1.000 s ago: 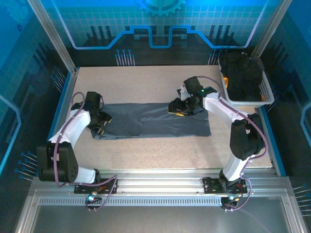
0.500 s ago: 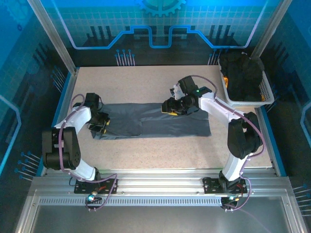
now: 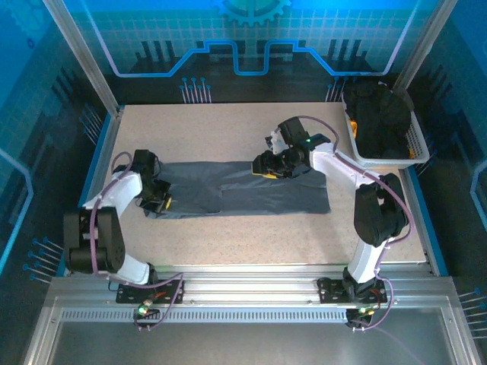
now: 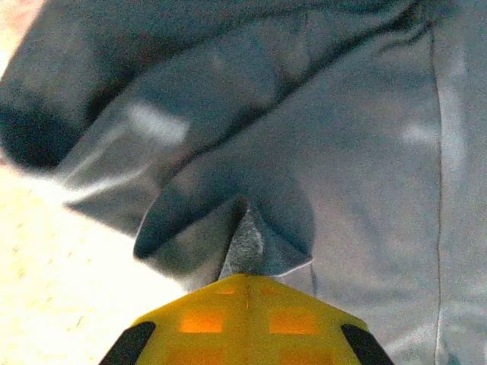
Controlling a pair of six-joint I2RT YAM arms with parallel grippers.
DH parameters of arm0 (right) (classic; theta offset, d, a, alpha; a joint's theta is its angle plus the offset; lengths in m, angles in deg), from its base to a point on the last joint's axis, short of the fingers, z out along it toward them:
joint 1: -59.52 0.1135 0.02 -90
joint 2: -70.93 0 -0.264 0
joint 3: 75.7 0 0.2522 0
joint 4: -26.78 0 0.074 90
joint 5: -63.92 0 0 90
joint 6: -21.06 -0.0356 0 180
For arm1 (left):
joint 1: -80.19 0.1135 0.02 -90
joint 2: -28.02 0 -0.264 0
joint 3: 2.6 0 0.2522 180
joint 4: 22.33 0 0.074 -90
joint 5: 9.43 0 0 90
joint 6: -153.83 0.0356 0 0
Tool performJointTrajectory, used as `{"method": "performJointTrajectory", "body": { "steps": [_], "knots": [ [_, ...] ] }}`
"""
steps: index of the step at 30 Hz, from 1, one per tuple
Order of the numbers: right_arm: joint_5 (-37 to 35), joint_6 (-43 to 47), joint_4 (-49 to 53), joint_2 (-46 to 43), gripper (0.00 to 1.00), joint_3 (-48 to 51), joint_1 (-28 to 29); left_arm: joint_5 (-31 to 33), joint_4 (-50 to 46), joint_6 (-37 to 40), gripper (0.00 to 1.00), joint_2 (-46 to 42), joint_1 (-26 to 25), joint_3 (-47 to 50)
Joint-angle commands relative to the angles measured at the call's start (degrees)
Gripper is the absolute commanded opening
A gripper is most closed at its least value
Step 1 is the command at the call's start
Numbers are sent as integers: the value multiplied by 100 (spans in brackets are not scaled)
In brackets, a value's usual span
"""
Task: Fold and stack the t-shirts
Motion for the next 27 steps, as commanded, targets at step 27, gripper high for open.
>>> {"method": "performJointTrajectory", "body": {
  "steps": [27],
  "knots": [
    [777,231,-180,311,51,-173,-57,594,-1079,58,37,-1926,86,657]
  ]
}}
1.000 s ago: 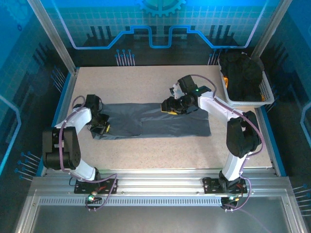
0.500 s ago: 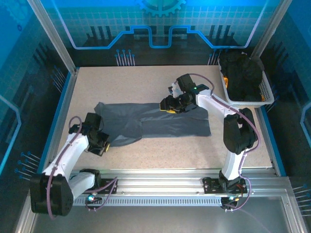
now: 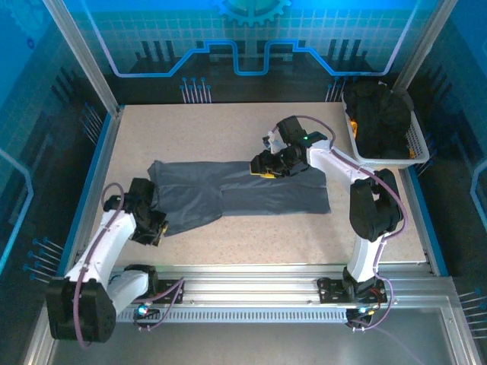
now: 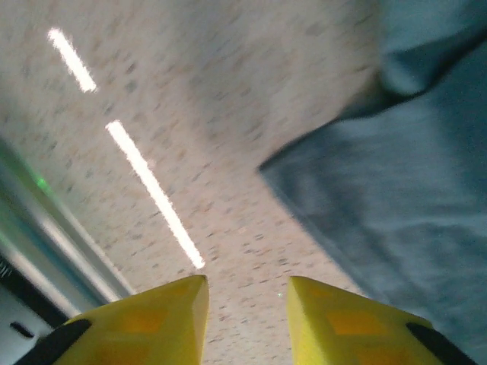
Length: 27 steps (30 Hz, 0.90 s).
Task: Fold and stack the t-shirts
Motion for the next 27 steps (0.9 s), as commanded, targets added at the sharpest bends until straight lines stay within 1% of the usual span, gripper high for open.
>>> {"method": "performJointTrajectory", "body": {
  "steps": [1,3,4,6,8,10,14,21,23,25,27],
  "knots": [
    [585,-4,-443,-15,51,107,0,77,819,781,39,537,420,-461],
    [789,-39,-695,-77,52,199,59,91,1335,1305,42,990,566,-689],
    [837,-52,-765,-99,52,233,88,-10,1656,1604,42,1253,652,-781],
    [856,-91,-833,-124,53,279,122,-311,2174,2005,44,1706,831,-901],
    [859,-142,-874,-153,53,337,126,-790,2800,2386,45,2101,1043,-898],
    [820,-146,-855,-178,53,361,124,-998,3094,2718,44,2440,1151,-955],
    [763,-77,-724,-212,53,327,98,-1248,3198,3186,41,2984,1178,-1093],
    [740,-111,-686,-194,53,296,47,-1285,3530,3348,41,3115,1178,-864],
    [740,-120,-677,-164,53,257,43,-1154,3378,3456,40,3211,1175,-953],
    [744,-120,-652,-128,53,203,47,-886,3148,3596,39,3258,1178,-1028],
    [740,-120,-629,-103,53,148,47,-779,3117,3708,39,3202,1178,-1006]
  ]
}}
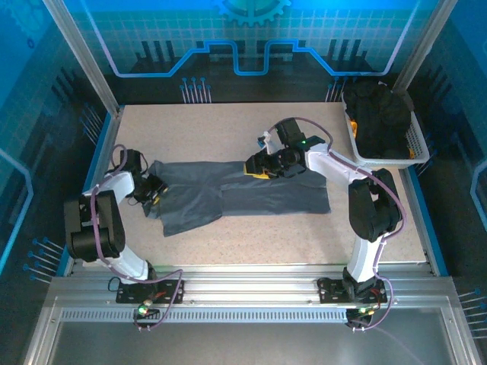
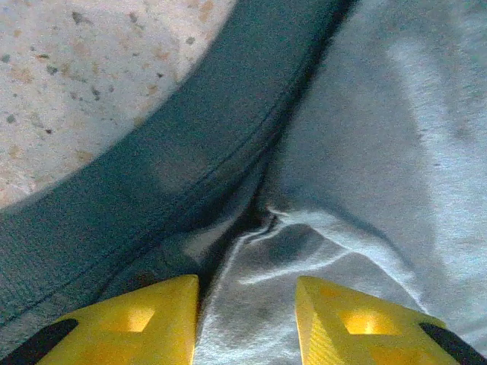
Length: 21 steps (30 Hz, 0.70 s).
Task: Fold and stack the t-shirts
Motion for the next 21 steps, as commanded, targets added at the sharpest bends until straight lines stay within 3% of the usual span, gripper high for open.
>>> {"method": "performJointTrajectory", "body": {
  "steps": [1,7,21],
  "knots": [
    [101,-33,102,-96,53,-160,-23,201,-155,396,39,-15,30,-49],
    [123,-40,116,-37,52,-232,-14,-44,92,437,37,146,30,87],
    [53,9,242,-24,52,-280,-14,-218,-209,375,0,-397,22,201]
  ]
}}
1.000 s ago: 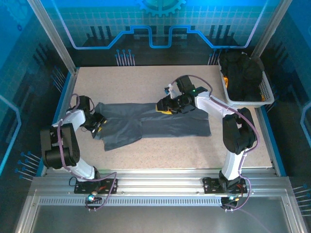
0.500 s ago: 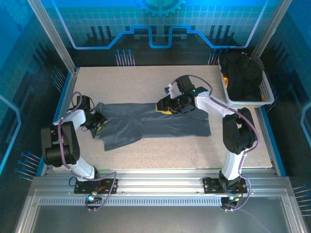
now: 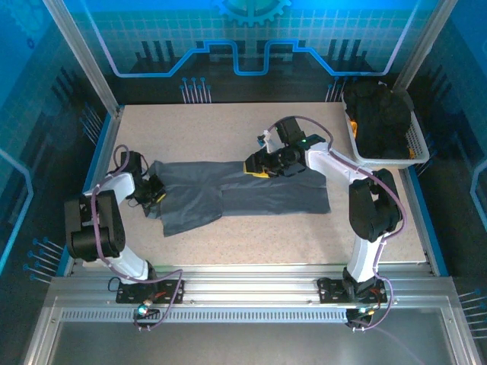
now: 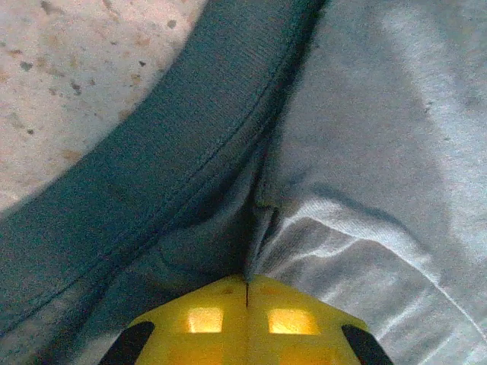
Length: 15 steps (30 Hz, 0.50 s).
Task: Fold and stack the t-shirts
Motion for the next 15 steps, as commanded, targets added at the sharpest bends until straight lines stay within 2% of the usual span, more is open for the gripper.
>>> {"method": "performJointTrajectory", "body": {
  "steps": [1,7,15],
  "knots": [
    [55,11,137,-10,52,-180,-19,-91,-305,-50,0,-361,22,72],
    [21,38,222,52,52,-274,-40,-22,-746,-440,0,-554,22,-276],
    [14,55,249,4,52,-203,-92,16,-1856,-855,0,12,22,-1572]
  ]
}}
